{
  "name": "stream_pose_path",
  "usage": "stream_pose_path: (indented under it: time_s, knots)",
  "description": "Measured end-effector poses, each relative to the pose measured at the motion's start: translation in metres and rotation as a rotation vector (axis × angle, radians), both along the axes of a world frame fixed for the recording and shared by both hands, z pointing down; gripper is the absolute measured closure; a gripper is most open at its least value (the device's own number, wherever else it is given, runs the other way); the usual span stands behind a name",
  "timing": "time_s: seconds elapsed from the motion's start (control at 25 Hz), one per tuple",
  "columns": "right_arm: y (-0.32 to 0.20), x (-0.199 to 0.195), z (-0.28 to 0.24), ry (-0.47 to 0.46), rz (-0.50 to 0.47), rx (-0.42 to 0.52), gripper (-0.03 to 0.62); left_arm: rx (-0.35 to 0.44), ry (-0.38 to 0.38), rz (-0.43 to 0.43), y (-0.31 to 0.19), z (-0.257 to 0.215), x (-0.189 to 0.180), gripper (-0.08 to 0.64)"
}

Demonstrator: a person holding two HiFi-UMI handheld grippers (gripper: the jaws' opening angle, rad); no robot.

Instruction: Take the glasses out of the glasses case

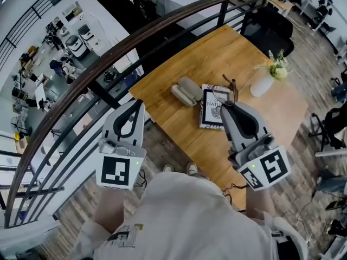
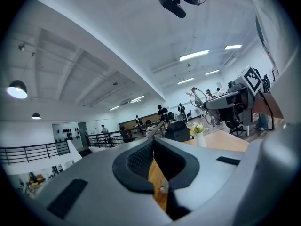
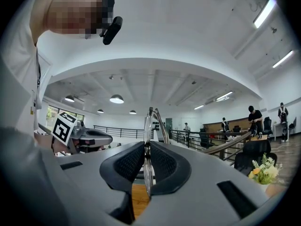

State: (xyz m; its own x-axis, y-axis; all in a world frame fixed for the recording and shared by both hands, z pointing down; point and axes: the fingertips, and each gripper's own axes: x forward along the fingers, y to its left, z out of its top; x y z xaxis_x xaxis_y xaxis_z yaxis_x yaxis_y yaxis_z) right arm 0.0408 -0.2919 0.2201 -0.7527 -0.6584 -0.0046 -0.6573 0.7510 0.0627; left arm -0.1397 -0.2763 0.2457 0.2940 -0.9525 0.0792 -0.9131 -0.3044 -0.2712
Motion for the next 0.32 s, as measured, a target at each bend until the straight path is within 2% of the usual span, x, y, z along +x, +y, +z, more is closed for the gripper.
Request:
stream_pose_path:
  time_s: [0.32]
  knots:
    - [-0.0026,-0.0027,0.0063,-0.003,0.004,0.001,0.532,-0.006,-0.001,-0.002,0.0004,0.0071,-0.0062,0.543]
